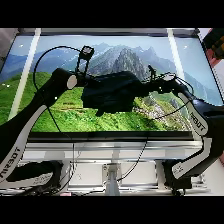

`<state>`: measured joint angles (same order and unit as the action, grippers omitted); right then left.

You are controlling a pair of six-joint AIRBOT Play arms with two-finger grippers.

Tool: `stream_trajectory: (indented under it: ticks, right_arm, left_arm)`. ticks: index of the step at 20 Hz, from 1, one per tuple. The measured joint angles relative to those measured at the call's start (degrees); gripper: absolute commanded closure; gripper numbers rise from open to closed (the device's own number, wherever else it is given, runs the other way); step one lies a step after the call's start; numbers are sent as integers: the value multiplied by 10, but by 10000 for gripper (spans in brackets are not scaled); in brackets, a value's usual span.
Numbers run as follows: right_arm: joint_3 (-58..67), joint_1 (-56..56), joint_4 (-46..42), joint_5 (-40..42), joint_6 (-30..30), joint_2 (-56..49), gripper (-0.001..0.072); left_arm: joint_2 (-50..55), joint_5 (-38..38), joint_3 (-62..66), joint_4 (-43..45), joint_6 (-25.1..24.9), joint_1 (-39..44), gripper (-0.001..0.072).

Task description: Fold the clothes and pants, and hang the long-sleeved shirts on hangers.

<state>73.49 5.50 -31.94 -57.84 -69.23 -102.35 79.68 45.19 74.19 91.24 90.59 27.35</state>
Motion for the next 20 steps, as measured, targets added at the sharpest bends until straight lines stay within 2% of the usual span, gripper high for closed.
stream_trajectory:
  ticks: [3, 4, 6, 7, 12, 15, 20]
  right_arm:
    - [3, 39, 3, 11, -9, -16, 49]
    - [4, 50, 3, 18, -10, -19, 142]
    - [5, 71, 1, 35, -2, -24, 524]
    - [7, 80, 2, 42, 9, -25, 640]
    - [43, 100, -8, 77, 46, -24, 645]
    - [83, 97, -58, 94, 46, 1, 645]
    - [113, 67, -218, 101, -50, 64, 645]
  left_arm:
    - [2, 0, 0, 0, 0, 0, 680]
    - [2, 1, 0, 0, 0, 0, 680]
    - [2, 1, 0, 1, 0, 0, 680]
    - [2, 1, 0, 1, 0, 0, 680]
    - [0, 1, 0, 2, 0, 0, 681]
    - [-17, 1, 0, 12, 0, -6, 681]
    - [-53, 1, 0, 20, 0, -28, 681]
